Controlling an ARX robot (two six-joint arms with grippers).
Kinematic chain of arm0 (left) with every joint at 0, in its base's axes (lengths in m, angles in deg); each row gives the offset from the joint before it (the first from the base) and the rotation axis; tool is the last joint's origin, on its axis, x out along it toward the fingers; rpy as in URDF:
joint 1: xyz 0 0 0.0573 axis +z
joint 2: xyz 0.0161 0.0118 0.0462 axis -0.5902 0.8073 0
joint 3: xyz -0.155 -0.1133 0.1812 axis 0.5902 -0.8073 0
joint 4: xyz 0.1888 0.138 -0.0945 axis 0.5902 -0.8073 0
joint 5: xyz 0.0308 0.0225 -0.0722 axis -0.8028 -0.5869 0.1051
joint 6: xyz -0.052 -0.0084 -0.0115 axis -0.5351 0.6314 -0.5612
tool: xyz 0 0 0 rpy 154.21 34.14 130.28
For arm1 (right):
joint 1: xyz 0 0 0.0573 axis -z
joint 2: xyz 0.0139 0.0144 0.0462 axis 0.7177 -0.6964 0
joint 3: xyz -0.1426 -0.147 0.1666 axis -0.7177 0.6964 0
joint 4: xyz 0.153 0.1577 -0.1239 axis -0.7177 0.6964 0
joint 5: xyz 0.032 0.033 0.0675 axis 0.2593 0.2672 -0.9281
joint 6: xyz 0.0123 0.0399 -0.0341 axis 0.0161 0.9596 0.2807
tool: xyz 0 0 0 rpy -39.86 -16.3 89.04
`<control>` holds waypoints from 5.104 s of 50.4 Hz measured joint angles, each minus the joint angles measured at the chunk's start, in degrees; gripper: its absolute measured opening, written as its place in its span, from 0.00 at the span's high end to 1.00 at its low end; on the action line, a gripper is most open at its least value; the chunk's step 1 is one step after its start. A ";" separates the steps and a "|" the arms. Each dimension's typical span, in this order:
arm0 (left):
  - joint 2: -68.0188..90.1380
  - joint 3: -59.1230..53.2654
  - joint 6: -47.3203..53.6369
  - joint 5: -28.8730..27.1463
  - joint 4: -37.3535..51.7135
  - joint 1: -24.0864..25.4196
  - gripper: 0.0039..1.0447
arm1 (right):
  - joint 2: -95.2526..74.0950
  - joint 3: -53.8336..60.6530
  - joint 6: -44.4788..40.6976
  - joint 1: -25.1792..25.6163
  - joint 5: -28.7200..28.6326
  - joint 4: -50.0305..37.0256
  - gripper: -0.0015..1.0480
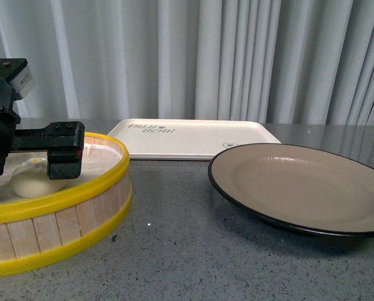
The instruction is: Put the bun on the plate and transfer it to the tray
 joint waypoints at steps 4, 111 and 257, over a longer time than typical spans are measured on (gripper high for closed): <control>0.22 0.00 0.04 -0.04 0.00 -0.13 0.06 | 0.00 -0.02 0.00 0.00 0.00 0.00 0.08; 21.42 26.47 22.75 25.99 3.08 -23.37 0.95 | 0.00 0.00 0.00 0.00 0.00 0.00 0.08; -23.08 -44.02 8.72 8.07 54.58 5.88 0.96 | 0.00 0.00 0.00 0.00 0.02 0.00 0.08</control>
